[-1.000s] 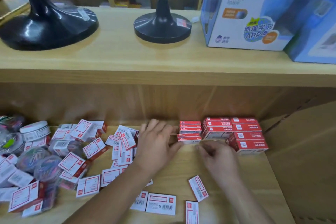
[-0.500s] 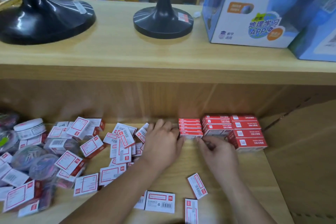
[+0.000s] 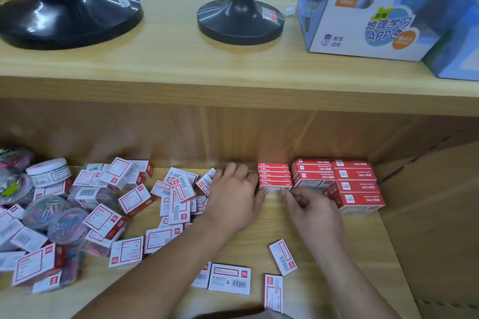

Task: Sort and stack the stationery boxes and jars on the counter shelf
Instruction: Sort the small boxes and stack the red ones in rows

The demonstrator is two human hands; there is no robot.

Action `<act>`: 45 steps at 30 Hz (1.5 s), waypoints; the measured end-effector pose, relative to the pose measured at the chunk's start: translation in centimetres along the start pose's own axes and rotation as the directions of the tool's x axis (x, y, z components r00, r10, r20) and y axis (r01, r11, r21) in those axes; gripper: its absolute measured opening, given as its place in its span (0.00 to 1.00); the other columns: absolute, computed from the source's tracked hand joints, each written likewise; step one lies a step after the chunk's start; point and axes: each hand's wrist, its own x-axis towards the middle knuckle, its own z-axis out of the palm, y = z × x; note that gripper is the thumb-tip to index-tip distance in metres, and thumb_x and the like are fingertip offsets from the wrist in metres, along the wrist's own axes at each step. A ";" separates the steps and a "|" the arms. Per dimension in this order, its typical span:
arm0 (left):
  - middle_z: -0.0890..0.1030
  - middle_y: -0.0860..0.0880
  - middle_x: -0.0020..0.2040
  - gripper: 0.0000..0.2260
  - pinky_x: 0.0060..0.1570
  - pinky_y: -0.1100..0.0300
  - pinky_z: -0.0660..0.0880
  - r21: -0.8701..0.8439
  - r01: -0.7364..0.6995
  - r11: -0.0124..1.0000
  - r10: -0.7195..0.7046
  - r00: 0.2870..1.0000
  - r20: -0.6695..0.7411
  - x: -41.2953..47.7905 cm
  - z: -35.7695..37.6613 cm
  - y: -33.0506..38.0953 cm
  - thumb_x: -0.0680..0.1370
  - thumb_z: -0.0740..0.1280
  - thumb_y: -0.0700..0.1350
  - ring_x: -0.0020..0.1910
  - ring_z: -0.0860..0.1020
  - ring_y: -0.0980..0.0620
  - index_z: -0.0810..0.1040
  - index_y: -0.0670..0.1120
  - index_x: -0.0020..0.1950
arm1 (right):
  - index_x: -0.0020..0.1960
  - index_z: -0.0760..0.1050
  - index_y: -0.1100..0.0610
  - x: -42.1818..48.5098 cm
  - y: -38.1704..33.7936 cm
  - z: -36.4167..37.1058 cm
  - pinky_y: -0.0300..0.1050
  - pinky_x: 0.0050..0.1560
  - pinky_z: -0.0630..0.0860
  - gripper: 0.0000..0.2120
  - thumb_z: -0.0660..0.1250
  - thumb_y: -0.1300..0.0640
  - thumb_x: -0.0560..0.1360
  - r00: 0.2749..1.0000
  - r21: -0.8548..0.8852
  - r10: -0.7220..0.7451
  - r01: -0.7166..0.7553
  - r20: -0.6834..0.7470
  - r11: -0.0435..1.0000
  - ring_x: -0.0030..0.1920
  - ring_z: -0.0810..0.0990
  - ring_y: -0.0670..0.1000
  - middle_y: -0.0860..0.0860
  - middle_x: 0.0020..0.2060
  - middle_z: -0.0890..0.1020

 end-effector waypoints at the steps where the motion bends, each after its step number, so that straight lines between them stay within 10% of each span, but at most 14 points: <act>1: 0.78 0.50 0.44 0.16 0.45 0.51 0.72 -0.007 0.003 1.000 -0.003 1.000 0.004 0.0 0.0 0.0 0.76 0.65 0.61 0.47 0.75 0.45 0.82 0.49 0.49 | 0.41 0.81 0.49 0.0 -0.1 0.0 0.47 0.34 0.77 0.13 0.71 0.40 0.74 1.000 0.007 0.000 0.000 -0.001 1.000 0.35 0.82 0.53 0.45 0.29 0.81; 19: 0.77 0.50 0.50 0.22 0.52 0.52 0.73 -0.142 -0.032 0.989 0.044 0.995 0.088 -0.6 -2.1 -1.1 0.78 0.62 0.61 0.53 0.74 0.47 0.79 0.49 0.63 | 0.39 0.82 0.50 -0.8 0.6 -0.5 0.47 0.39 0.78 0.10 0.72 0.46 0.75 1.000 0.148 0.012 -0.015 0.020 0.989 0.35 0.81 0.46 0.44 0.30 0.82; 29: 0.78 0.54 0.51 0.08 0.51 0.52 0.77 -0.399 -0.141 0.906 0.204 0.972 0.119 -9.2 -6.2 -1.6 0.77 0.69 0.52 0.52 0.76 0.50 0.82 0.49 0.51 | 0.43 0.82 0.46 -6.6 0.8 -3.7 0.48 0.43 0.78 0.04 0.77 0.49 0.71 0.885 0.247 0.134 -0.265 0.445 0.932 0.34 0.79 0.49 0.52 0.36 0.84; 34: 0.78 0.56 0.54 0.12 0.52 0.56 0.76 -0.408 -0.128 0.904 0.197 0.971 0.133 -13.0 -6.3 -2.1 0.75 0.72 0.57 0.56 0.76 0.52 0.83 0.50 0.51 | 0.51 0.83 0.43 -8.5 0.5 -4.2 0.33 0.40 0.72 0.15 0.81 0.49 0.66 0.921 0.234 0.089 -0.189 0.380 0.954 0.35 0.77 0.43 0.50 0.37 0.76; 38: 0.79 0.55 0.58 0.13 0.57 0.56 0.76 -0.429 -0.103 0.897 0.182 0.972 0.147 -13.8 -5.5 -2.4 0.78 0.71 0.59 0.61 0.76 0.52 0.83 0.50 0.53 | 0.53 0.84 0.37 -9.4 0.2 -4.0 0.45 0.48 0.79 0.19 0.76 0.37 0.63 0.921 0.202 0.094 -0.181 0.378 0.963 0.39 0.82 0.46 0.46 0.43 0.74; 45: 0.80 0.53 0.55 0.14 0.55 0.52 0.76 -0.385 -0.067 0.921 0.107 0.991 0.083 -13.8 -5.1 -1.7 0.80 0.69 0.55 0.56 0.77 0.49 0.83 0.47 0.57 | 0.49 0.86 0.41 -9.6 -0.4 -4.4 0.46 0.45 0.77 0.13 0.81 0.52 0.66 0.943 0.217 0.120 -0.193 0.309 0.957 0.39 0.78 0.48 0.49 0.40 0.75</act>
